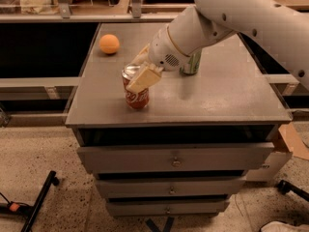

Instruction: Move coke can near orange

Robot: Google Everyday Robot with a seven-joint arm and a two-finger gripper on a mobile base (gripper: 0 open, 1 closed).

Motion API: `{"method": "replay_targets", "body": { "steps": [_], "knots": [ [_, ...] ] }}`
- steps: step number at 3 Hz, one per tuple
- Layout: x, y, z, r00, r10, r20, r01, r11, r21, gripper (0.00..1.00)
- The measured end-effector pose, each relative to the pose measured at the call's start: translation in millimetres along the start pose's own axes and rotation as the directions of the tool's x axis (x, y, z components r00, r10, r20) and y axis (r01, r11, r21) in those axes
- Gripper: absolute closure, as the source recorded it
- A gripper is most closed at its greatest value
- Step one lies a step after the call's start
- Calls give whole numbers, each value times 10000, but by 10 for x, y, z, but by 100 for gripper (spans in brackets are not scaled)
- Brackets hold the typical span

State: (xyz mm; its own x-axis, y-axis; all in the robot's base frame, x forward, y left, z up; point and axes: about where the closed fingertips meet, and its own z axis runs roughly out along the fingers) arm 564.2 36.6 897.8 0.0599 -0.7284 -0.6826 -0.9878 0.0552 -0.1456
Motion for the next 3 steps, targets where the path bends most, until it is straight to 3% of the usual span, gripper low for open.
{"method": "replay_targets", "body": {
  "steps": [1,3],
  "knots": [
    [-8,8,13,10000,-16,-1,16,10000,-28,100],
    [-26,-119,48,9998,77,-196,-78,10000,-53,100]
  ]
}}
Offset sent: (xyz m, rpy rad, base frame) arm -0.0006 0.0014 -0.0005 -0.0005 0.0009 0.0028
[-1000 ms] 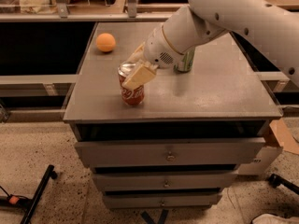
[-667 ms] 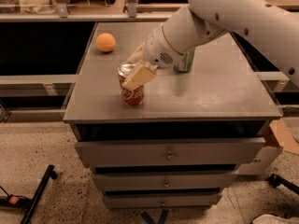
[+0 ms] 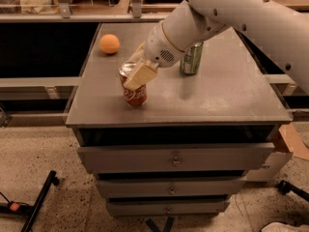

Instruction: Move coke can near orange

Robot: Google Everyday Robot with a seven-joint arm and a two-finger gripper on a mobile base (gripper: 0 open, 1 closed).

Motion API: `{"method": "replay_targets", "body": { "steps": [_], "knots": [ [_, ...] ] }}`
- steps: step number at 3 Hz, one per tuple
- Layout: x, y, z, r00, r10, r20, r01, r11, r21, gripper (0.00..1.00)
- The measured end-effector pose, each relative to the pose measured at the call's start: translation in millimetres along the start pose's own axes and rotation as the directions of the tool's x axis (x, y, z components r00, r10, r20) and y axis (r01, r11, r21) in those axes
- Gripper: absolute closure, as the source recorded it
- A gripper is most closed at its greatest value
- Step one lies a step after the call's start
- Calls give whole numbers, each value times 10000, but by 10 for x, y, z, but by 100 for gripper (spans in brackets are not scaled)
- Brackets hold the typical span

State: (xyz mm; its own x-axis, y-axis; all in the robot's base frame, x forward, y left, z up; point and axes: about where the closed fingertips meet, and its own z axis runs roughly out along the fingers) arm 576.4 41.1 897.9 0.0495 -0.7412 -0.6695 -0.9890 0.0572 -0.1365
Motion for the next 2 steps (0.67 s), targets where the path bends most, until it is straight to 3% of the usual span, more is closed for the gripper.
{"method": "replay_targets", "body": {
  "steps": [2],
  "knots": [
    [-19,-518,-249,9946,846,-600,-796,9936,802,100]
  ]
}}
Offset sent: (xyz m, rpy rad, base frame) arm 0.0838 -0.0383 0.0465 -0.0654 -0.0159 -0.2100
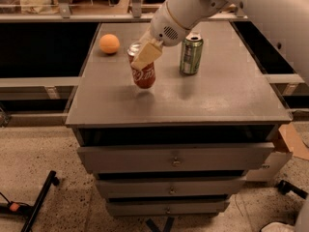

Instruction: Move coke can near orange

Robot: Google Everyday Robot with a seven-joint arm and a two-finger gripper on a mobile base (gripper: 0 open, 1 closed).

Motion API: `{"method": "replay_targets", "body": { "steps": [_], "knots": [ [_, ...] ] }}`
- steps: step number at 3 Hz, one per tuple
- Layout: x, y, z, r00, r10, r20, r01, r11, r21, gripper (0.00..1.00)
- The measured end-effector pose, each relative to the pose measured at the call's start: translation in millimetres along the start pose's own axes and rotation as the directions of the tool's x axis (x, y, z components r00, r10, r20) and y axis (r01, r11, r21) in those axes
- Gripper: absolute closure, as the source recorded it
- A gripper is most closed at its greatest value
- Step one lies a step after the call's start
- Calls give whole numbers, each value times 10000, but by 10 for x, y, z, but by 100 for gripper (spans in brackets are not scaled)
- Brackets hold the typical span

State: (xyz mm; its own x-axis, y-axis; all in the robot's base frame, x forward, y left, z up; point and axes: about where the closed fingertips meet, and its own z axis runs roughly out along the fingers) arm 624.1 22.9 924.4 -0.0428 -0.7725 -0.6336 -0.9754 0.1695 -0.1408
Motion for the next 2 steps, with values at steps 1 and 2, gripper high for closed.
{"method": "replay_targets", "body": {
  "steps": [1,2],
  "knots": [
    [20,-313,-125,9995,301,114,-307,9980,554,100],
    [-85,-654,-16,9977,221,641,-274,9962,828,100]
  ]
}}
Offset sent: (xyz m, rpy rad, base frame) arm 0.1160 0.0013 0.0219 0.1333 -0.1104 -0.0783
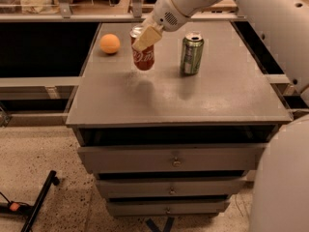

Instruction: Move coke can near orange

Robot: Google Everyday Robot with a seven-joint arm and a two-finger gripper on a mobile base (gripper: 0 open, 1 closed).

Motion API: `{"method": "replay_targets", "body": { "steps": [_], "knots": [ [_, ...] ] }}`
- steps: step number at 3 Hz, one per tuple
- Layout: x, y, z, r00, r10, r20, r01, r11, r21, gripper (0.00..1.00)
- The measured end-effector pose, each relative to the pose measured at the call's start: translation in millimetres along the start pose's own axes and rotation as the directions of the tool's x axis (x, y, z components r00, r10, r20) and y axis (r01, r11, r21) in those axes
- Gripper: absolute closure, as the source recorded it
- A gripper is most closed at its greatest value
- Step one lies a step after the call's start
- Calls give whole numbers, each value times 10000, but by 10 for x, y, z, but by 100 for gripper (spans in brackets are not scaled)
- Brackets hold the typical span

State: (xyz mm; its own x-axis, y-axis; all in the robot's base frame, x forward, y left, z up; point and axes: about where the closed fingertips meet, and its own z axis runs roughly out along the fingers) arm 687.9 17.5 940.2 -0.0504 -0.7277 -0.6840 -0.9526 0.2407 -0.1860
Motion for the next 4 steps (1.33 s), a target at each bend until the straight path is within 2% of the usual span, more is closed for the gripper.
{"method": "replay_targets", "body": {
  "steps": [1,2,3,4],
  "knots": [
    [-59,-323,311,9990,139,425,-144,9998,109,100],
    [-76,-537,571,9991,242,336,-252,9993,291,100],
    [-87,-712,758,9992,256,316,-271,9985,481,100],
    [-158,-778,894,9996,162,247,-173,9990,420,100]
  ]
}}
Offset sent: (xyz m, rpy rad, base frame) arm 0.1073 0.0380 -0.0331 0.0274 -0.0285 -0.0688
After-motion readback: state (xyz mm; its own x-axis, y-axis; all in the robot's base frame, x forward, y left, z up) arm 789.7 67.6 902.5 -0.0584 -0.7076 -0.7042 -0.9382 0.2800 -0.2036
